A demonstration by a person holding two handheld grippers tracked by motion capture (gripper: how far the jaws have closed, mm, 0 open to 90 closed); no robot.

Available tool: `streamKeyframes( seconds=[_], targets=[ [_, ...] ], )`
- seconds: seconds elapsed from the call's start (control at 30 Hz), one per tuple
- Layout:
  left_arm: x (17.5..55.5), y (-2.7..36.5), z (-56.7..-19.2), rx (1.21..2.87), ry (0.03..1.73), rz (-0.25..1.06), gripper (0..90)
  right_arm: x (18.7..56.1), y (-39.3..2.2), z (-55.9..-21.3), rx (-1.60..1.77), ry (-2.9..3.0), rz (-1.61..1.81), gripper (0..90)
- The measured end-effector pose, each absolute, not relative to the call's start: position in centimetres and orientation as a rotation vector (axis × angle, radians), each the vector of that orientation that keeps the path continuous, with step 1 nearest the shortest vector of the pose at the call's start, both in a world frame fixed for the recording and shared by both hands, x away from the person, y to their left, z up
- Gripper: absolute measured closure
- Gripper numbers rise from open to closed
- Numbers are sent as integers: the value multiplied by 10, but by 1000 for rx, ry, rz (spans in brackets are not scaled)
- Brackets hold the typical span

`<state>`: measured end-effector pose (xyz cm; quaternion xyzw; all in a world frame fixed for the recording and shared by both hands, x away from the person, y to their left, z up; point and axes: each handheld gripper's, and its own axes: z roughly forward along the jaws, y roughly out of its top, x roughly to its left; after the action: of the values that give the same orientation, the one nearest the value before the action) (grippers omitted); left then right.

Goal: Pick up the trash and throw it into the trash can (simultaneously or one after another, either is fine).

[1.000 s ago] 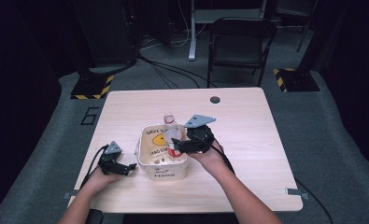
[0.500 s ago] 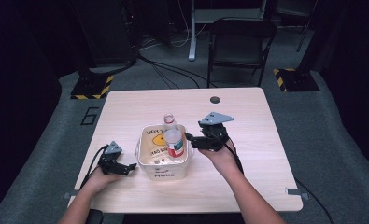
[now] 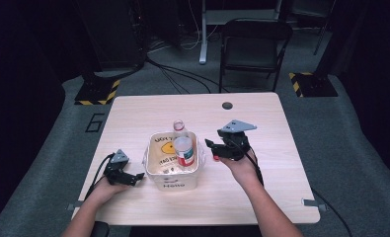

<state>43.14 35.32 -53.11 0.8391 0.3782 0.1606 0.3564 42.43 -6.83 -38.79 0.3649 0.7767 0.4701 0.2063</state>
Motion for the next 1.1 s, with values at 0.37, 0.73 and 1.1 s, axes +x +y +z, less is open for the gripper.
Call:
streamKeyframes(
  seconds=[0.37,0.73,1.1],
  targets=[
    [431,353,-531,2166,977,417,2,428,-77,-405,1060,2168,1258,434],
    [431,353,-531,2167,976,417,2,429,-77,-421,1079,2169,1233,461],
    [431,353,-531,2167,977,415,2,431,-77,-437,1118,2180,1221,464]
  ],
)
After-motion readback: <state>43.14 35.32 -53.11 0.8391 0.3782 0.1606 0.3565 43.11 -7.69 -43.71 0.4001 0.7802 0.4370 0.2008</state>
